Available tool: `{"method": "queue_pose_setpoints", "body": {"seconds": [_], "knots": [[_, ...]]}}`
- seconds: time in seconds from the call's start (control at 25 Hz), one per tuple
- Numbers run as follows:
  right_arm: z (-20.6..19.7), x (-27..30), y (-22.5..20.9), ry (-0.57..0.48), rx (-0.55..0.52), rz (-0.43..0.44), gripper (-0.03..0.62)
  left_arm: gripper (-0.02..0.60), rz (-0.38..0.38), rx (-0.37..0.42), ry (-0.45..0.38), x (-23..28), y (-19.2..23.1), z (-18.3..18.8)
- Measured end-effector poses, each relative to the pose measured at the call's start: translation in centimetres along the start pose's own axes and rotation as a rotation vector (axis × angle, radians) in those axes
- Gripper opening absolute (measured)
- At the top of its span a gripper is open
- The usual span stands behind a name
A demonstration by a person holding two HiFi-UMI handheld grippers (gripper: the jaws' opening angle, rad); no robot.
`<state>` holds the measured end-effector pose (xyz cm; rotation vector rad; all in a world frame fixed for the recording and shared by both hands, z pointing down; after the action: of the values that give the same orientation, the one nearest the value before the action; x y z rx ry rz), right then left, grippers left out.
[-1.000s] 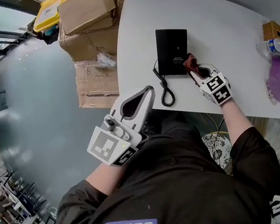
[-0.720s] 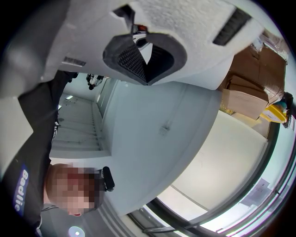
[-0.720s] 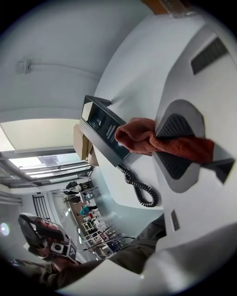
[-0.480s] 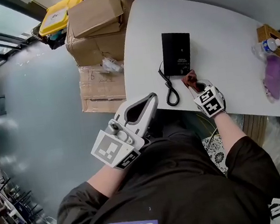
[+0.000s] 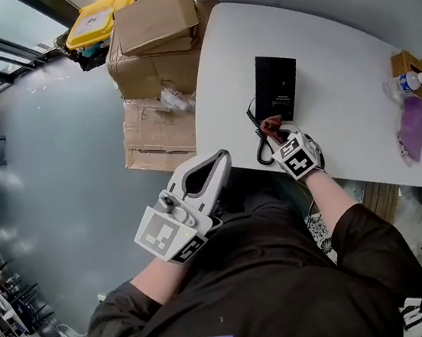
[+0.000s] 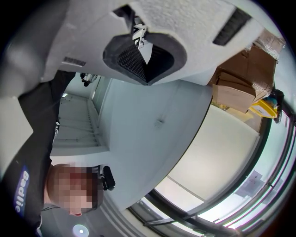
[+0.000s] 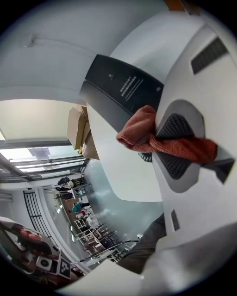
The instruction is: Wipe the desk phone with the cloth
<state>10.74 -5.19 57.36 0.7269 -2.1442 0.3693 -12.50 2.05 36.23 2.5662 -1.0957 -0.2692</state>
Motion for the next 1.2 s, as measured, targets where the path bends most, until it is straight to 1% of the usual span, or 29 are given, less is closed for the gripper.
{"method": "queue_pose_setpoints", "body": {"seconds": [0.12, 0.24, 0.44, 0.48, 0.56, 0.64, 0.72, 0.88, 1.08, 1.2], "knots": [[0.9, 0.8, 0.5, 0.002, -0.009, 0.017, 0.071, 0.000, 0.030, -0.002, -0.009, -1.1, 0.4, 0.2], [1.3, 0.9, 0.7, 0.013, -0.045, 0.038, 0.071, 0.000, 0.055, -0.009, -0.019, -1.6, 0.7, 0.2], [1.8, 0.4, 0.7, -0.004, -0.090, 0.090, 0.071, 0.000, 0.051, -0.011, -0.030, -0.6, 0.7, 0.4], [1.9, 0.1, 0.6, -0.009, -0.083, 0.098, 0.071, 0.000, 0.048, -0.009, -0.034, -0.3, 0.6, 0.5], [2.1, -1.0, 0.4, -0.030, -0.034, 0.108, 0.071, 0.000, 0.039, -0.002, -0.042, 0.4, 0.5, 0.8], [2.9, -2.6, 0.1, -0.067, 0.006, 0.109, 0.071, 0.000, 0.024, 0.007, -0.055, 1.0, 0.4, 1.4], [4.3, -4.7, 0.0, -0.114, 0.022, 0.104, 0.071, 0.000, 0.004, 0.018, -0.071, 1.3, 0.3, 2.1], [6.7, -9.5, 1.0, -0.230, 0.065, 0.074, 0.071, 0.000, -0.046, 0.035, -0.091, 1.1, -0.4, 3.3], [8.7, -14.6, 3.8, -0.368, 0.140, 0.014, 0.071, 0.000, -0.118, 0.034, -0.086, -0.1, -1.3, 3.6], [9.1, -16.4, 6.1, -0.411, 0.166, -0.021, 0.071, 0.000, -0.159, 0.026, -0.072, -1.2, -1.7, 3.4]]}}
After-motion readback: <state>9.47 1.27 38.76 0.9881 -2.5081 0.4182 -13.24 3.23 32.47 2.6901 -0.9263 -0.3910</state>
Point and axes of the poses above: the fingertips, and each gripper's own axes: x forward along the fingers, y to its left, z out of its top, the point moved 10 cm from there along -x, backward along the fingers, and after that the axes turned 6 degrees about -y, right-handed, at the moved point
